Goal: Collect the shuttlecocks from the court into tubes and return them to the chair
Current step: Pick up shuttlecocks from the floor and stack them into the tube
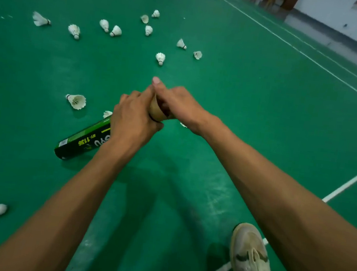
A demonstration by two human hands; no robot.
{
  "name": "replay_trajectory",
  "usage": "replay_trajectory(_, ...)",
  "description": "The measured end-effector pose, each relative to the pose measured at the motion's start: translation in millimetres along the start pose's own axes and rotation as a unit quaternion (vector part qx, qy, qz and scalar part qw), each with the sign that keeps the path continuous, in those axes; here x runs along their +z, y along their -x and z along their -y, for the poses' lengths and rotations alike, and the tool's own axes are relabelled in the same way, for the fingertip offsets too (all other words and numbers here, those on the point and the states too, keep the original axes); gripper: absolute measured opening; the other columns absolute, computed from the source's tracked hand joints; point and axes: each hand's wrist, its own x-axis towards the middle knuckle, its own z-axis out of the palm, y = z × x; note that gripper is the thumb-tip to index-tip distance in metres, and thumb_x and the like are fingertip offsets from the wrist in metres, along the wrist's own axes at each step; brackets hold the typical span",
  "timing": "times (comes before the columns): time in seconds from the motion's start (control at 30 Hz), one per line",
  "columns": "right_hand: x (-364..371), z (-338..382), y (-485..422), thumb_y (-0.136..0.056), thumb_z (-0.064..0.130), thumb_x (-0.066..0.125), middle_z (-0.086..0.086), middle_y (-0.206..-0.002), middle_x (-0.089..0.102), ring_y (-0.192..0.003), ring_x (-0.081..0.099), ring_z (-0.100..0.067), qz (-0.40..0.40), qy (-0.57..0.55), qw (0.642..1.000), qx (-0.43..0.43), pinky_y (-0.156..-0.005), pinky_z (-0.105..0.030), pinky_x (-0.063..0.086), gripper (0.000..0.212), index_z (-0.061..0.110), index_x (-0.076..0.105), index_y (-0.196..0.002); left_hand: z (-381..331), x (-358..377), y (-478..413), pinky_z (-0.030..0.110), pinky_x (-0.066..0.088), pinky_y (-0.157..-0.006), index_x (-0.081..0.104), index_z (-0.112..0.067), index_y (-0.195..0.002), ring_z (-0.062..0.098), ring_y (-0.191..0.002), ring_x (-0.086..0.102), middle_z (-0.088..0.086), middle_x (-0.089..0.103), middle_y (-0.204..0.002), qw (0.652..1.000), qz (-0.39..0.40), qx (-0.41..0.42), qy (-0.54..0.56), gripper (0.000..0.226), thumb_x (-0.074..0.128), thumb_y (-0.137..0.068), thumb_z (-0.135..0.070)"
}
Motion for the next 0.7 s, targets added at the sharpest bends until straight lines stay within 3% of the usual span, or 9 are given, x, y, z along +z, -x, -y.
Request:
replay_trajectory(0.1,7.6,-6.8,-30.5,-0.106,0.038,0.047,-0.018,-0.064,0.071,-0.056,0.068,-0.026,-0.125,-0.171,0.977,-0.010,-0.059,-0.031,0.056,0.057,0.000,0.070,-0.070,30.3,-12.1,-3.0,0.045,0.044,-0.085,0.051,-0.032,-0.139,0.042,-0.106,0.055,0.016,0.064,-0.117,0.997,-0.031,-0.042,-0.051,0.083,0.092,-0.067,-0.030)
replay_trajectory(0.2,19.9,-39.9,-58.6,-0.099,0.030,0.054,-0.005,-0.070,0.075,-0.067,0.072,-0.023,-0.201,-0.043,0.978,-0.009,-0.072,-0.039,0.060,0.037,0.011,0.074,-0.074,52.3,-9.7,0.9,0.047,0.044,-0.087,0.052,-0.033,-0.140,0.041,-0.107,0.053,0.016,0.063,-0.116,0.992,-0.043,-0.071,-0.099,0.081,0.090,-0.068,-0.027)
replay_trajectory(0.3,26.7,-82.3,-70.5,-0.093,0.026,0.059,-0.002,-0.103,0.077,-0.100,0.069,-0.023,-0.131,0.112,0.984,0.037,-0.092,-0.034,0.054,0.022,0.016,0.078,-0.100,61.1,-1.8,-5.3,0.047,0.045,-0.087,0.051,-0.033,-0.141,0.040,-0.109,0.051,0.016,0.062,-0.116,0.991,-0.038,-0.084,-0.096,0.083,0.090,-0.068,-0.028)
replay_trajectory(0.4,32.5,-125.7,-85.2,-0.091,0.022,0.060,-0.006,-0.136,0.065,-0.126,0.059,-0.026,-0.002,0.176,0.977,0.117,-0.107,-0.032,0.045,0.038,0.019,0.068,-0.128,62.6,10.0,-12.5,0.047,0.045,-0.087,0.052,-0.031,-0.141,0.040,-0.108,0.051,0.016,0.063,-0.115,0.992,-0.038,-0.075,-0.093,0.084,0.090,-0.067,-0.024)
replay_trajectory(0.47,32.4,-149.4,-97.4,-0.089,0.023,0.060,-0.008,-0.147,0.055,-0.134,0.052,-0.030,0.037,0.208,0.965,0.157,-0.113,-0.038,0.041,0.048,0.020,0.061,-0.138,60.6,20.5,-17.2,0.046,0.045,-0.087,0.053,-0.031,-0.142,0.040,-0.108,0.051,0.015,0.063,-0.115,0.991,-0.038,-0.063,-0.111,0.084,0.090,-0.067,-0.022)
replay_trajectory(0.57,24.4,-176.0,-117.5,-0.089,0.025,0.056,-0.011,-0.159,0.031,-0.143,0.036,-0.037,0.054,0.267,0.940,0.206,-0.118,-0.047,0.033,0.055,0.021,0.053,-0.143,55.6,34.7,-29.0,0.047,0.045,-0.087,0.052,-0.032,-0.143,0.040,-0.107,0.053,0.013,0.063,-0.116,0.989,-0.024,-0.060,-0.130,0.085,0.090,-0.067,-0.023)
replay_trajectory(0.7,6.0,-200.6,-150.0,-0.088,0.026,0.056,-0.012,-0.167,0.006,-0.151,0.015,-0.038,-0.024,0.301,0.917,0.262,-0.118,-0.050,0.028,0.051,0.014,0.054,-0.138,45.9,49.9,-47.3,0.046,0.044,-0.088,0.050,-0.031,-0.145,0.039,-0.108,0.052,0.011,0.063,-0.117,0.991,-0.008,-0.042,-0.128,0.083,0.088,-0.071,-0.024)
